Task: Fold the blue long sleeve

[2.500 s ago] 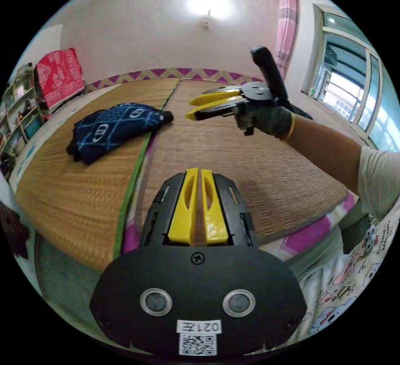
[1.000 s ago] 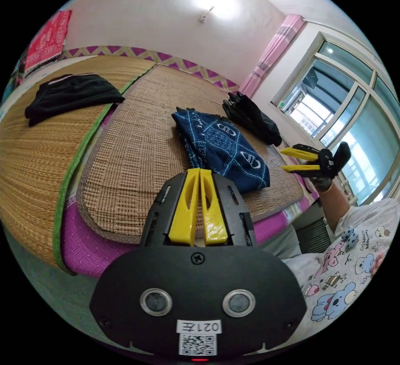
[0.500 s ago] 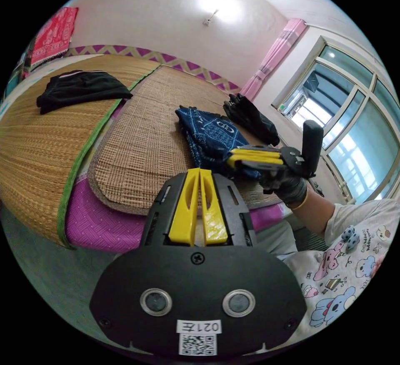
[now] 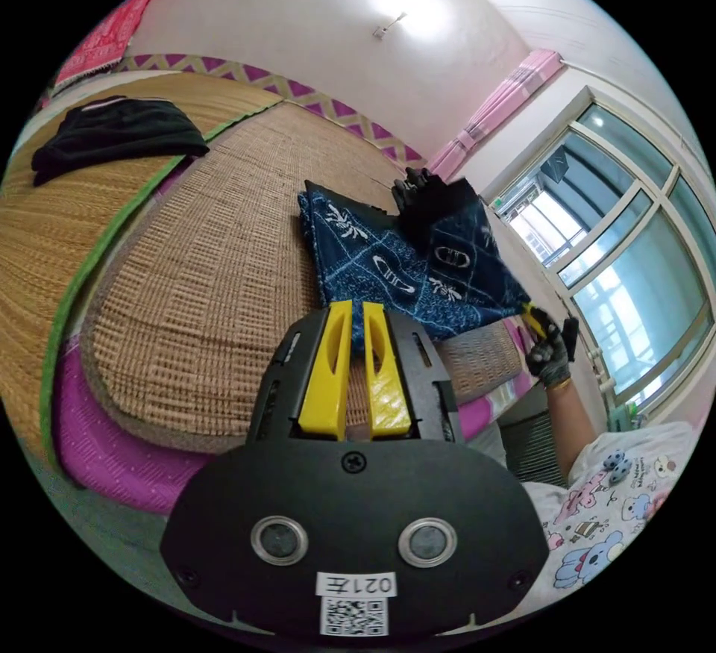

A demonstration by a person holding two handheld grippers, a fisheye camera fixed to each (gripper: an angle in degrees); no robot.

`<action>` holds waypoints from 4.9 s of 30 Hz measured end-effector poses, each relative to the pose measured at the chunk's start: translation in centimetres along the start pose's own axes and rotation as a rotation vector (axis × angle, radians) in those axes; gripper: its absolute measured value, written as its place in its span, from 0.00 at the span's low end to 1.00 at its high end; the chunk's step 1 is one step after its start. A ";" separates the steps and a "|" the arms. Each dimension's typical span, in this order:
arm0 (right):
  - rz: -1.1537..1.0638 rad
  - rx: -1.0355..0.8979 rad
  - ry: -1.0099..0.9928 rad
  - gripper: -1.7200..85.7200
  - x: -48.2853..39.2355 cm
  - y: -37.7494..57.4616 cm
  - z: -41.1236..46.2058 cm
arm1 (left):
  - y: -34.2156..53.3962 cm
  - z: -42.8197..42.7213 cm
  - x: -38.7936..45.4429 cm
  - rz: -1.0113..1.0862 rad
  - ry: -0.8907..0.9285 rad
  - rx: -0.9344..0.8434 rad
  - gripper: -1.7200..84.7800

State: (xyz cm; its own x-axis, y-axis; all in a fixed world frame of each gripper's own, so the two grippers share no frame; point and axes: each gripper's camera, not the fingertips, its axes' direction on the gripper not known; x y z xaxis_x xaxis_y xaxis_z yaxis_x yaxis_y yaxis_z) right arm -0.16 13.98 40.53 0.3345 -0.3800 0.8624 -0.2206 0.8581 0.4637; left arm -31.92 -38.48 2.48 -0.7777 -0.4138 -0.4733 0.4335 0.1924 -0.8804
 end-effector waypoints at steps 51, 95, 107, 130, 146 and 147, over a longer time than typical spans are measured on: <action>-0.691 -0.554 -0.417 0.02 -10.7 18.7 -16.5 | 19.4 -3.2 9.4 0.545 0.730 -0.406 0.01; -0.318 -0.210 -0.427 0.03 -17.9 -7.7 4.6 | 15.6 12.0 14.6 0.277 0.063 -0.050 0.01; 0.139 0.352 0.060 0.03 8.0 -12.6 -37.4 | 16.1 18.8 20.2 0.291 0.115 -0.121 0.01; 0.586 0.540 0.159 0.12 22.2 9.5 -51.9 | 12.6 35.9 44.1 0.943 0.090 -0.266 0.10; 0.282 0.384 0.105 0.10 10.4 11.9 -47.2 | 3.2 28.7 40.9 0.714 0.148 -0.135 0.01; 0.274 0.382 0.101 0.10 10.0 11.8 -46.9 | 1.3 24.5 38.5 0.656 0.190 -0.066 0.01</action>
State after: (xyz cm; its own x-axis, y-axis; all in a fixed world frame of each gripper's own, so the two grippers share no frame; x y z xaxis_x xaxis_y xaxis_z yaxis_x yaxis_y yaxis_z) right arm 43.57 36.53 45.10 0.3003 -0.1060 0.9479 -0.6277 0.7264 0.2800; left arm -50.09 -75.98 -16.16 -0.4330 -0.0313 -0.9009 0.8178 0.4067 -0.4072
